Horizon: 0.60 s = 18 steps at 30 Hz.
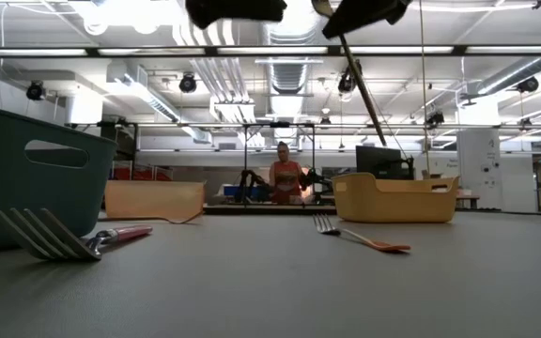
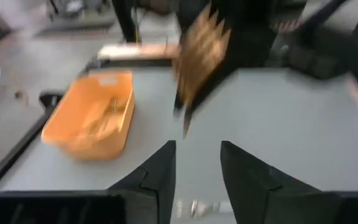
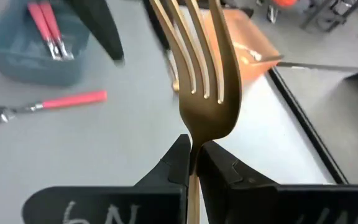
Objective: Sort silverware by color (type)
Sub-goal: Put the gold fork into the yellow bin
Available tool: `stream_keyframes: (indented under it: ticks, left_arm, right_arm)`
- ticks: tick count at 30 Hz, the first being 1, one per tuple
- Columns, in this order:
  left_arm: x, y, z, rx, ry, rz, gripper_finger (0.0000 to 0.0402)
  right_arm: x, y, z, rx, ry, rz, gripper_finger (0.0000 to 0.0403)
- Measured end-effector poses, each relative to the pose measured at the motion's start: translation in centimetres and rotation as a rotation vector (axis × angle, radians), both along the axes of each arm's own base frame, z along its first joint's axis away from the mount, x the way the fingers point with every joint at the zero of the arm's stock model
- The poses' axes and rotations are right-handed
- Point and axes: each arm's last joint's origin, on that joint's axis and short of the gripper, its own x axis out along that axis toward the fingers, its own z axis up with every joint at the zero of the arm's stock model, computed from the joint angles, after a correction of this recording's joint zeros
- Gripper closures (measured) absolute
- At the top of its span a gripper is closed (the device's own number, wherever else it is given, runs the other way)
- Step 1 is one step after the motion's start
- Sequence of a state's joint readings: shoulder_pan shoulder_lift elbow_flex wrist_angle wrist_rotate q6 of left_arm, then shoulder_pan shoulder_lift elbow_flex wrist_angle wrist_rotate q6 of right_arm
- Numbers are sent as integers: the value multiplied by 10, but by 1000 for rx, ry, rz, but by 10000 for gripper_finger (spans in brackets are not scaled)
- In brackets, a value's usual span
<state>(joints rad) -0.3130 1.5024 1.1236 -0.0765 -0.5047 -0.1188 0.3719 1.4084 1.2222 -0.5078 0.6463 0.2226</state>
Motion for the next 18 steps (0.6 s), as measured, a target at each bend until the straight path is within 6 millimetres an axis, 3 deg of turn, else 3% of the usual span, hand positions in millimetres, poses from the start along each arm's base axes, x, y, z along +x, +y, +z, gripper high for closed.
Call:
stream_keyframes:
  ticks: [5,18]
  left_arm:
    - [9,-2,12,14,-150,-20,267]
    - [20,-6,-1,-4,-153,-27,241]
  right_arm:
    - [3,1,-7,-3,30,-7,394]
    - [4,-3,-12,8,46,-52,392]
